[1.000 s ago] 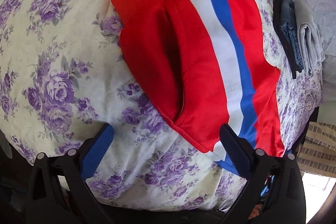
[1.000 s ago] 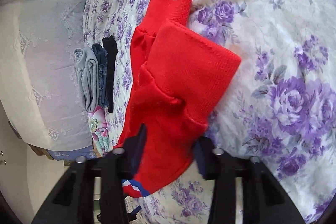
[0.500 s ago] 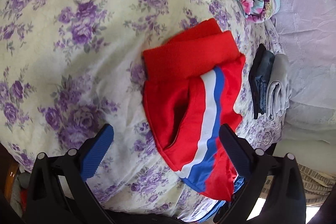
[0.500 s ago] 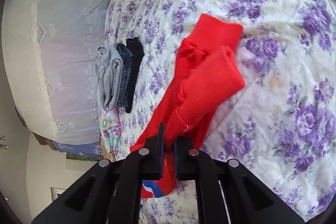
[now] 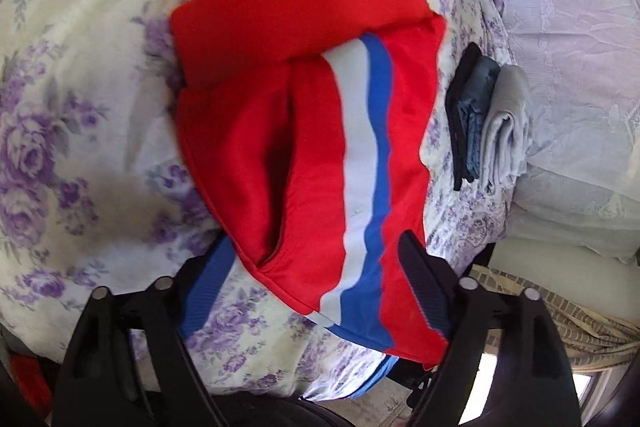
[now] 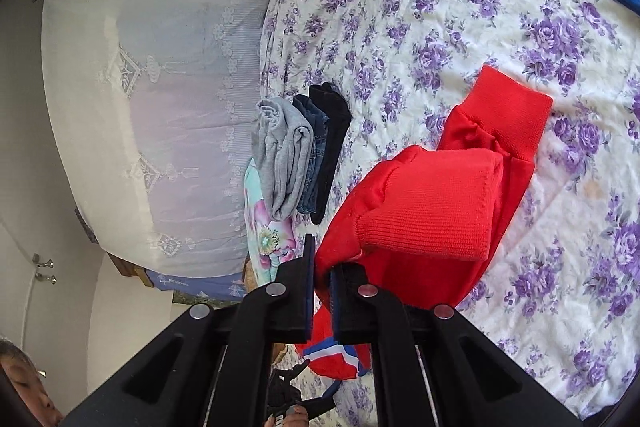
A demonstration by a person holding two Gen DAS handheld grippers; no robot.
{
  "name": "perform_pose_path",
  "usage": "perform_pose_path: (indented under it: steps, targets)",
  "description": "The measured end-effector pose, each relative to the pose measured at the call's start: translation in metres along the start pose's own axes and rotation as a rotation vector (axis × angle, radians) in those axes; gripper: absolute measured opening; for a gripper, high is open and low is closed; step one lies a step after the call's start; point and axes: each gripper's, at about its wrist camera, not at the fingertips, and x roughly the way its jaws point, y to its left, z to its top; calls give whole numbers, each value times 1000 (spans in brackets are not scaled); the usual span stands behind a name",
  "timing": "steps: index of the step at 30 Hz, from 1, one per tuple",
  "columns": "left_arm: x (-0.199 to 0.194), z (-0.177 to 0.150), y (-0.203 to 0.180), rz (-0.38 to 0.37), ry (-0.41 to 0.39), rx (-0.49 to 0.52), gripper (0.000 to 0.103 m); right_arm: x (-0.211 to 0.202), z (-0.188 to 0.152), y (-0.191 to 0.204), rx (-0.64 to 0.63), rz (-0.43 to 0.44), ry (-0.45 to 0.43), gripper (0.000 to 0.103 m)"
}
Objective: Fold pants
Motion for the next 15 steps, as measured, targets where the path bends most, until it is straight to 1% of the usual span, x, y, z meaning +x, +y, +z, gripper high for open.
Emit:
perform_pose_path:
  steps: [2,3,4,5,7,8,10,12,15]
  targets:
    - [2,-2,-4,6,0,11,74,-2,3,6,-10,13,-1,6]
    - [2,-3,-4,1,-7,8,66,-3,6,9,-21,17,-2,6]
    - [1,-3,-4,-9,-13,0,56,-4,6,14,-35,17,-2,6]
    - [-1,-3,-4,-24,-20,-8,51,-5,7,16,-44,17,-1,6]
    - [-7,-3,-3,-39,-30,-7,33,-7,7,16,-47,13,0,6]
    - [-11,-2,-5,-43,-41,-6,30,-8,8,14,-42,7,1,6]
    - [-20,0,-8,-62,-60,8,18,-8,8,9,-23,1,2,6]
    - [-27,1,-17,-79,-79,37,13,-7,8,2,1,-2,3,6]
    - [-35,5,-32,-89,-104,99,8,-7,8,-3,24,-1,3,6]
